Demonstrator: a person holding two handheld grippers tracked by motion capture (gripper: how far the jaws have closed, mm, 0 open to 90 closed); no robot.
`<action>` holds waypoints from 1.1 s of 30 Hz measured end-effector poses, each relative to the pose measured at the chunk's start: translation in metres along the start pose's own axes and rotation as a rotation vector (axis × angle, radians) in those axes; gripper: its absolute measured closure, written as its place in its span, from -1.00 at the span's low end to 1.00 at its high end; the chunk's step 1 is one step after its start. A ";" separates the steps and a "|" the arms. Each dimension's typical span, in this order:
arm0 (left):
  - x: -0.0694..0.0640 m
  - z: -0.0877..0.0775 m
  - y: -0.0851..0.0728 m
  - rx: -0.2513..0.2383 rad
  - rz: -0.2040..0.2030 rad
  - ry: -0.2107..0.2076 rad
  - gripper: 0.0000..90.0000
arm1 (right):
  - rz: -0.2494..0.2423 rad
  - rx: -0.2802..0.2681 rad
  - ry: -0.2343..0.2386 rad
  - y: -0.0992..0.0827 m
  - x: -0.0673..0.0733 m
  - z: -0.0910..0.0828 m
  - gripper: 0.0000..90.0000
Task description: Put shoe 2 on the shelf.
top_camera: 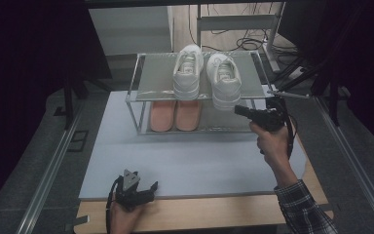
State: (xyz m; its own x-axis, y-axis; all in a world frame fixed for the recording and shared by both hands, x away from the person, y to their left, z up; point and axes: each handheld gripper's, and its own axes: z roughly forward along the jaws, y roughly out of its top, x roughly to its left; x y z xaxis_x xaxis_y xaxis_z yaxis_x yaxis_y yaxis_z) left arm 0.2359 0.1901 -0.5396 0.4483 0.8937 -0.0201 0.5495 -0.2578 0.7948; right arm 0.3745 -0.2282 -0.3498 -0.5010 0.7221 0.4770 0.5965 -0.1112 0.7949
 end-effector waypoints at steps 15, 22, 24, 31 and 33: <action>0.000 0.000 0.000 0.002 0.000 0.000 -0.69 | 0.005 0.012 -0.025 0.009 0.006 0.032 1.00; 0.000 0.000 0.000 0.001 -0.001 -0.001 -0.69 | 0.012 0.012 -0.024 0.012 0.010 0.044 1.00; 0.000 0.000 0.000 0.001 -0.001 -0.001 -0.69 | 0.008 0.014 -0.027 0.013 0.012 0.048 1.00; 0.000 0.000 0.000 -0.001 -0.001 0.000 -0.69 | -0.012 0.018 -0.034 0.013 0.018 0.059 1.00; 0.000 0.000 0.000 -0.001 -0.001 0.000 -0.69 | -0.022 0.014 -0.047 0.014 0.020 0.061 1.00</action>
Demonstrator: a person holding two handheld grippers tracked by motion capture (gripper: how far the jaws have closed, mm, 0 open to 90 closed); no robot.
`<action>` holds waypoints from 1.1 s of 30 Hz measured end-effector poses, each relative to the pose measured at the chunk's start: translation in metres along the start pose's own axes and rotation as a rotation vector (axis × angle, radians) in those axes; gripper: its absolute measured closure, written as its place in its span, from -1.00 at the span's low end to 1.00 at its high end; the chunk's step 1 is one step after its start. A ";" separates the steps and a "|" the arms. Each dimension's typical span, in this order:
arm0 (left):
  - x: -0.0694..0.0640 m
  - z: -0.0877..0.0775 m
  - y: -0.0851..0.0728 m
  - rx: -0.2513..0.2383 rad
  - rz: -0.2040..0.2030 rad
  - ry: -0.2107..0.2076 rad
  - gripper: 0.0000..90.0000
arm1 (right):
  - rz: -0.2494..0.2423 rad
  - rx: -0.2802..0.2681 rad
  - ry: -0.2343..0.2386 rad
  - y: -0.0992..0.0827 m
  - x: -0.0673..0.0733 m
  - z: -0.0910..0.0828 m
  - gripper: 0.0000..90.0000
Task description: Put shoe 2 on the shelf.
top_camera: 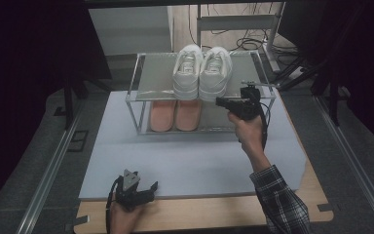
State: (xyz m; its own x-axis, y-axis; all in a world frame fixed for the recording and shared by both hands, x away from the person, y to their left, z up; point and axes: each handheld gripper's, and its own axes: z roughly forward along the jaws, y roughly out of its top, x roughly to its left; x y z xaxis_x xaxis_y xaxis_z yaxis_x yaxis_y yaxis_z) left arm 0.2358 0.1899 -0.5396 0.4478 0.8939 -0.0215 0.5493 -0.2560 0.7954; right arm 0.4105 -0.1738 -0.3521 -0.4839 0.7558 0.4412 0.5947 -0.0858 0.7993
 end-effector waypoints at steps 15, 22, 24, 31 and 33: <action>0.000 0.000 0.000 0.004 -0.001 0.000 -0.69 | 0.000 0.019 0.025 -0.006 -0.006 -0.006 0.87; 0.000 0.000 0.000 0.004 0.001 0.000 -0.69 | -0.027 0.020 0.013 -0.009 -0.007 -0.015 0.67; 0.000 0.000 0.000 0.004 0.001 0.000 -0.69 | -0.031 0.022 0.012 -0.009 -0.008 -0.018 0.61; 0.000 0.000 0.000 0.004 0.001 0.000 -0.69 | -0.065 0.017 -0.004 -0.013 -0.011 -0.030 0.41; 0.000 0.000 0.000 0.004 0.001 0.000 -0.69 | -0.078 0.015 -0.010 -0.014 -0.012 -0.033 0.35</action>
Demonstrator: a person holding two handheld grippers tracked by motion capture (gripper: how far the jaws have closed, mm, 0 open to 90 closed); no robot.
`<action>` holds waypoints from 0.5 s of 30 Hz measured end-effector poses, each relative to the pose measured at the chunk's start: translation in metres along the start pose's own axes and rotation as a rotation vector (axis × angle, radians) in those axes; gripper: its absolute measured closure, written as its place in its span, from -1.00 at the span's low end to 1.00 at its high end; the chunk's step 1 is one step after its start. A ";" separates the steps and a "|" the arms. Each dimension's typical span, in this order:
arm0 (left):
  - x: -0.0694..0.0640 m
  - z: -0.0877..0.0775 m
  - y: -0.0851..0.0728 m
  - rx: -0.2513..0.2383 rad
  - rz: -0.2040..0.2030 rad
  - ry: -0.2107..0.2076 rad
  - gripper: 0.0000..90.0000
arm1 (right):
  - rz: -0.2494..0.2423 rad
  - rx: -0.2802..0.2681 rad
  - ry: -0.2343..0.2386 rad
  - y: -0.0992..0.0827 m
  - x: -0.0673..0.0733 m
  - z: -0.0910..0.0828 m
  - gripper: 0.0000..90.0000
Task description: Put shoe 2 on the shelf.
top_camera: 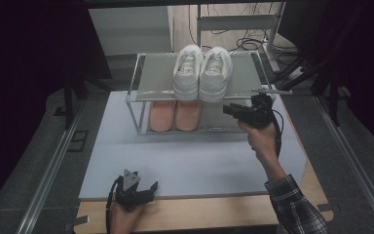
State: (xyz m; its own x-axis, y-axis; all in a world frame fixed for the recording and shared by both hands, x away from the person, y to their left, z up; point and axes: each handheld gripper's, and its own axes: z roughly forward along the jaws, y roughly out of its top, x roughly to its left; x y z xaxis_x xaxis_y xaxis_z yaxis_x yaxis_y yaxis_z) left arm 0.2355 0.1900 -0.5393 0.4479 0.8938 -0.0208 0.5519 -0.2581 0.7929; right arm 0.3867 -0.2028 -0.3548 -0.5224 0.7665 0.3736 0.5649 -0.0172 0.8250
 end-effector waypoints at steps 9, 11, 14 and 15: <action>0.000 0.000 0.000 0.000 0.003 -0.001 -0.69 | -0.059 -0.001 -0.023 -0.007 -0.001 -0.011 0.13; 0.000 0.000 0.000 0.000 0.002 -0.001 -0.69 | -0.071 -0.004 -0.028 -0.009 -0.001 -0.014 0.10; 0.000 0.000 0.000 0.000 0.002 -0.001 -0.69 | -0.081 -0.007 -0.037 -0.012 -0.003 -0.018 0.05; 0.000 0.000 0.000 0.000 0.002 0.000 -0.69 | -0.086 -0.008 -0.041 -0.013 -0.003 -0.019 0.04</action>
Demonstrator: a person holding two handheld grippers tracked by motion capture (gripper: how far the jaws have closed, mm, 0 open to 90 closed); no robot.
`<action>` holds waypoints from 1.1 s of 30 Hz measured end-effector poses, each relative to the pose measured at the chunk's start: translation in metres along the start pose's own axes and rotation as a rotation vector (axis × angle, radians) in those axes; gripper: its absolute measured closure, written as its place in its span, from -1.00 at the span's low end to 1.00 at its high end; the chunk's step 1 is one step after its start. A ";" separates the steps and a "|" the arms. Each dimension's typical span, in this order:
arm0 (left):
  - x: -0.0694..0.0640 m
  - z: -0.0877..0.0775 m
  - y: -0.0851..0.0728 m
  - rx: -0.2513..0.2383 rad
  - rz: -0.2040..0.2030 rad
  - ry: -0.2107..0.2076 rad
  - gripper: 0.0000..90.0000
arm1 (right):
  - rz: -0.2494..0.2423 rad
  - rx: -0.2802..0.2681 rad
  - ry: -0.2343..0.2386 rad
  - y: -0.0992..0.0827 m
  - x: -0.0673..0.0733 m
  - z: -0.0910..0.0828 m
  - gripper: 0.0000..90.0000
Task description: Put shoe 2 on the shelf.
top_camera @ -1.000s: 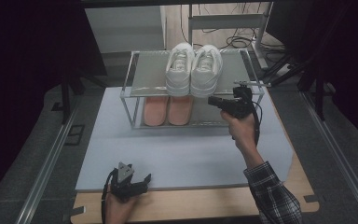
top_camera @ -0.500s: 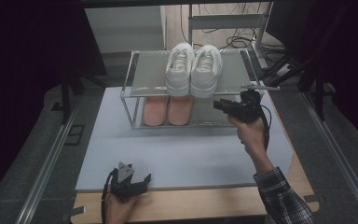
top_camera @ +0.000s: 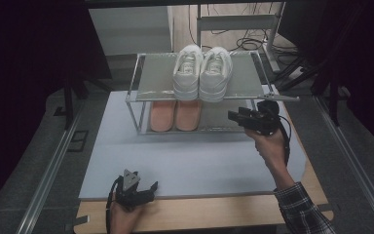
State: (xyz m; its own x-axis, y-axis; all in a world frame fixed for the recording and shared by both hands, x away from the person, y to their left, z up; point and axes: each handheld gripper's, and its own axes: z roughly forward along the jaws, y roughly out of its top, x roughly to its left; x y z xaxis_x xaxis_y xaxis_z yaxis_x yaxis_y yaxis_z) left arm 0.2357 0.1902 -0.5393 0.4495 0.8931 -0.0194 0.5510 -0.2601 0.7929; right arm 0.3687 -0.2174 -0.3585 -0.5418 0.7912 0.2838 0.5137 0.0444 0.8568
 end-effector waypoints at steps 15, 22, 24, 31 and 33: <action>0.000 0.000 0.000 0.000 0.000 0.000 -0.69 | -0.037 0.010 -0.033 -0.016 -0.010 -0.024 -0.13; 0.000 0.000 0.000 -0.002 -0.002 0.000 -0.69 | -0.056 0.019 -0.055 -0.027 -0.015 -0.034 -0.22; 0.000 0.000 0.000 -0.002 -0.002 0.000 -0.69 | -0.061 0.024 -0.059 -0.032 -0.016 -0.036 -0.24; 0.000 0.000 0.000 -0.002 -0.005 0.001 -0.69 | -0.099 0.047 -0.081 -0.049 -0.019 -0.040 -0.34; 0.000 0.000 0.000 -0.002 -0.004 0.001 -0.69 | -0.110 0.052 -0.086 -0.055 -0.019 -0.040 -0.35</action>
State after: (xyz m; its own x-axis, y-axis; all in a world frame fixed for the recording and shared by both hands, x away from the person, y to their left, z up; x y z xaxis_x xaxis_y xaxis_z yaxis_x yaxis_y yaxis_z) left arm 0.2355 0.1898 -0.5394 0.4460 0.8948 -0.0220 0.5514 -0.2553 0.7942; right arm 0.3244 -0.2596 -0.3937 -0.5385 0.8293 0.1493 0.4890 0.1633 0.8569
